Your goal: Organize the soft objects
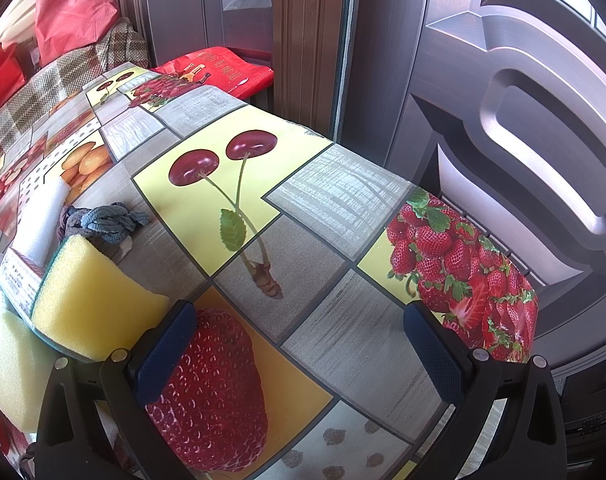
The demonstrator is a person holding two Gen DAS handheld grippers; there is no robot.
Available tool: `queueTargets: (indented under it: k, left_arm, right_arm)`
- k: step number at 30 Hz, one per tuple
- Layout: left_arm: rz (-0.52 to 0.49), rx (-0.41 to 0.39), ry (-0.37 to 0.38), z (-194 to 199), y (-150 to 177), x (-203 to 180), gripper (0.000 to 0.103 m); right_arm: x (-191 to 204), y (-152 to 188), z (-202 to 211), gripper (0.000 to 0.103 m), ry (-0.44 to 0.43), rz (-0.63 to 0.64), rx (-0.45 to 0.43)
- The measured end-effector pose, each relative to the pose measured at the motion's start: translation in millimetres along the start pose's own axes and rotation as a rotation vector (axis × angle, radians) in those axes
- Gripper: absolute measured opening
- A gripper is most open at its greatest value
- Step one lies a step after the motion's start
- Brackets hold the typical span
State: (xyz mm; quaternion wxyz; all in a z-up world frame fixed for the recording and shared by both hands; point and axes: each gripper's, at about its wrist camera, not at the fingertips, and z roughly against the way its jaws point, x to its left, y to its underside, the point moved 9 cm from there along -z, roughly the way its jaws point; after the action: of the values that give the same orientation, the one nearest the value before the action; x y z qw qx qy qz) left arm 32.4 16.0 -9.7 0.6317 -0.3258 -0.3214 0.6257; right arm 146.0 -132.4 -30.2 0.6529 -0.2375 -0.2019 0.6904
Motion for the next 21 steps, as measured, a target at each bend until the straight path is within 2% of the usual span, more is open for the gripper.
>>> queueTargets:
  k: [5, 12, 16, 21]
  left_arm:
    - [-0.005, -0.137, -0.036, 25, -14, 6, 0.103]
    - [-0.01, -0.233, -0.054, 46, -19, 10, 0.103]
    - [0.016, -0.292, -0.113, 57, -23, 22, 0.103]
    - [0.058, -0.339, -0.148, 67, -25, 35, 0.103]
  right_arm:
    - [0, 0, 0, 0.103, 0.0, 0.0, 0.0]
    - [0, 0, 0, 0.103, 0.0, 0.0, 0.0]
    - [0, 0, 0, 0.103, 0.0, 0.0, 0.0]
    - [0, 0, 0, 0.103, 0.0, 0.0, 0.0]
